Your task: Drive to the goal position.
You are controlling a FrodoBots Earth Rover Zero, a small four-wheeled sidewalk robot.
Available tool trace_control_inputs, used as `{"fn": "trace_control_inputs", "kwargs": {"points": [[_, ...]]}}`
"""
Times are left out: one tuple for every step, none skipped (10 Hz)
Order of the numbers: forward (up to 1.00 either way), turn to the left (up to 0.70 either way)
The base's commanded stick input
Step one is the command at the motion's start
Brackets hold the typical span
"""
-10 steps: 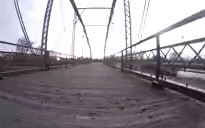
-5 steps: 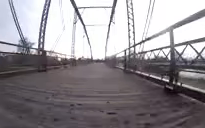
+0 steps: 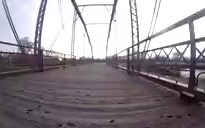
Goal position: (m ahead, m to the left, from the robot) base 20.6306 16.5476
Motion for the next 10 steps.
{"fn": "trace_control_inputs", "kwargs": {"points": [[1.00,-0.04],[1.00,-0.04],[1.00,-0.04],[1.00,-0.09],[1.00,-0.34],[1.00,-0.40],[1.00,-0.40],[1.00,-0.40],[1.00,-0.12],[1.00,-0.05]]}}
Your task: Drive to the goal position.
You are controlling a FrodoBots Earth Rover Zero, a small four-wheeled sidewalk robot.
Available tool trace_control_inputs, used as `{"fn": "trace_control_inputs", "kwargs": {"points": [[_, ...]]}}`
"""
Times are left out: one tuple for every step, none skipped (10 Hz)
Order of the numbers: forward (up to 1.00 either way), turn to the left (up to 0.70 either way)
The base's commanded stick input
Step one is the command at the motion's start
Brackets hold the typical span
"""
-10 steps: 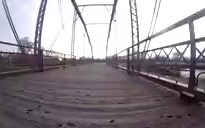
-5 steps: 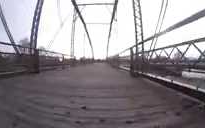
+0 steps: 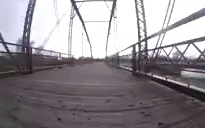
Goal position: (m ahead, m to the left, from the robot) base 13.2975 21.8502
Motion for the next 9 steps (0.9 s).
{"fn": "trace_control_inputs", "kwargs": {"points": [[1.00,-0.03],[1.00,-0.02],[1.00,0.00],[1.00,0.00],[1.00,0.00],[1.00,0.00],[1.00,0.00],[1.00,0.00],[1.00,0.00]]}}
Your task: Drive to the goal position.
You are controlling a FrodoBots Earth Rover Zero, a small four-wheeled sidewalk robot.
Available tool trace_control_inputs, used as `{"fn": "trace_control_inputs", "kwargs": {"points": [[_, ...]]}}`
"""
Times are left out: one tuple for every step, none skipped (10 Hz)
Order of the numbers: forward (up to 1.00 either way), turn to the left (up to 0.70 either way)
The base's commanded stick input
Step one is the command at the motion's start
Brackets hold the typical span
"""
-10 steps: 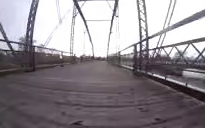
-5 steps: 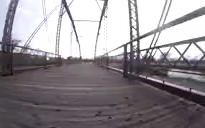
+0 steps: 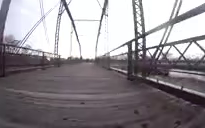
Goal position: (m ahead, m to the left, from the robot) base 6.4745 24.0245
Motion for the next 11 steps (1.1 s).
{"fn": "trace_control_inputs", "kwargs": {"points": [[1.00,0.00],[1.00,0.00],[1.00,0.00],[1.00,0.00],[1.00,0.00],[1.00,0.00],[1.00,0.00],[1.00,0.00],[1.00,0.00],[1.00,0.00],[1.00,0.00]]}}
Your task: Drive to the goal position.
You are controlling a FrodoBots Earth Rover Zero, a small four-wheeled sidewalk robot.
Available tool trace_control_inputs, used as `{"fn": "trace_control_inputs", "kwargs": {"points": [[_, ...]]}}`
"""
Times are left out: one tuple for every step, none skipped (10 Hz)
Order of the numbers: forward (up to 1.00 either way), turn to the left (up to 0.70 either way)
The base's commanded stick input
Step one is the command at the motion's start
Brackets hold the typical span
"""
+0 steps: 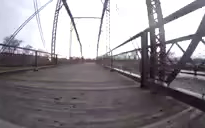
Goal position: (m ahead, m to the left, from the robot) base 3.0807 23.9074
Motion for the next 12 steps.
{"fn": "trace_control_inputs", "kwargs": {"points": [[1.00,0.00],[1.00,0.00],[1.00,0.00],[1.00,0.00],[1.00,0.00],[1.00,0.00],[1.00,0.00],[1.00,-0.01],[1.00,-0.01],[1.00,0.00],[1.00,-0.01],[1.00,-0.02]]}}
